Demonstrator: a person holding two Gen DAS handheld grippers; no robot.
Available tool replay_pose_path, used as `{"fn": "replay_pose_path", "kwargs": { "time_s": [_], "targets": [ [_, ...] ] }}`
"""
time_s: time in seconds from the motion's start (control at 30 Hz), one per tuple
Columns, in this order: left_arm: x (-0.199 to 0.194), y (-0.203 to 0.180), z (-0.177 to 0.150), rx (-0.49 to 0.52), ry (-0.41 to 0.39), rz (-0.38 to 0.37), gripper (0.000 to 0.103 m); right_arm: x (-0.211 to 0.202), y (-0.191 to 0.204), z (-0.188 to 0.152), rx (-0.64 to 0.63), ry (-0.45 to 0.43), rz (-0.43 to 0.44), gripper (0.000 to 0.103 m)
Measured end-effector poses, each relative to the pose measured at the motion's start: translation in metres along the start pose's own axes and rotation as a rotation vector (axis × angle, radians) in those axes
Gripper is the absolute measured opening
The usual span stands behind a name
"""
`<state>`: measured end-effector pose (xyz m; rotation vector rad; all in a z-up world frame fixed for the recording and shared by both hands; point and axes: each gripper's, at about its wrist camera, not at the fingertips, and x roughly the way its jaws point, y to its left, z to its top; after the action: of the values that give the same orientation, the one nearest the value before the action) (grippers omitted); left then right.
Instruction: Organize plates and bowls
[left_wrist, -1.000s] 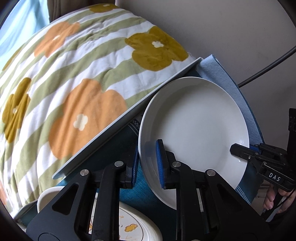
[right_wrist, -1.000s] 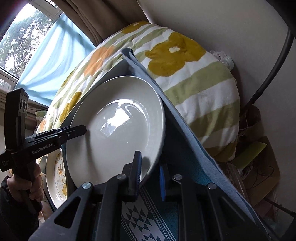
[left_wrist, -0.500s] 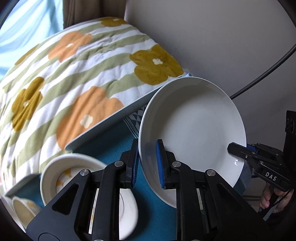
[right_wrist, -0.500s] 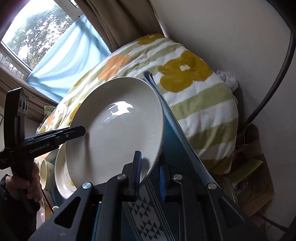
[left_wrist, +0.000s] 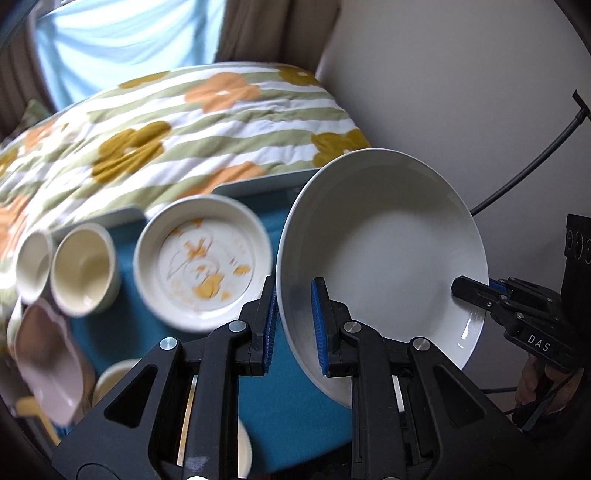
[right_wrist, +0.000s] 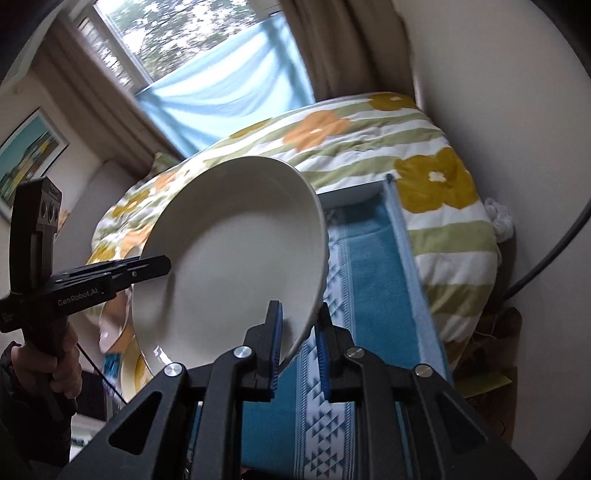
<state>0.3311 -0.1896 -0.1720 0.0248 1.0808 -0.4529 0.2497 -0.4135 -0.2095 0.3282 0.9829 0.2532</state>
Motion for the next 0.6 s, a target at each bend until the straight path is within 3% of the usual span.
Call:
{"fn": "replay_pose_path", "kwargs": {
  "time_s": [0.27,0.6],
  "targets": [
    [-0.050,0.054,-0.097,-0.202,-0.005,0.100,0.015,0.022,0.057,-0.040,-0.128,0.094,0.116,0.016],
    [-0.045,0.140,-0.179,-0.341,0.080,0.123,0.015,0.091,0.114,-0.090,-0.158,0.205,0.153,0.016]
  ]
}}
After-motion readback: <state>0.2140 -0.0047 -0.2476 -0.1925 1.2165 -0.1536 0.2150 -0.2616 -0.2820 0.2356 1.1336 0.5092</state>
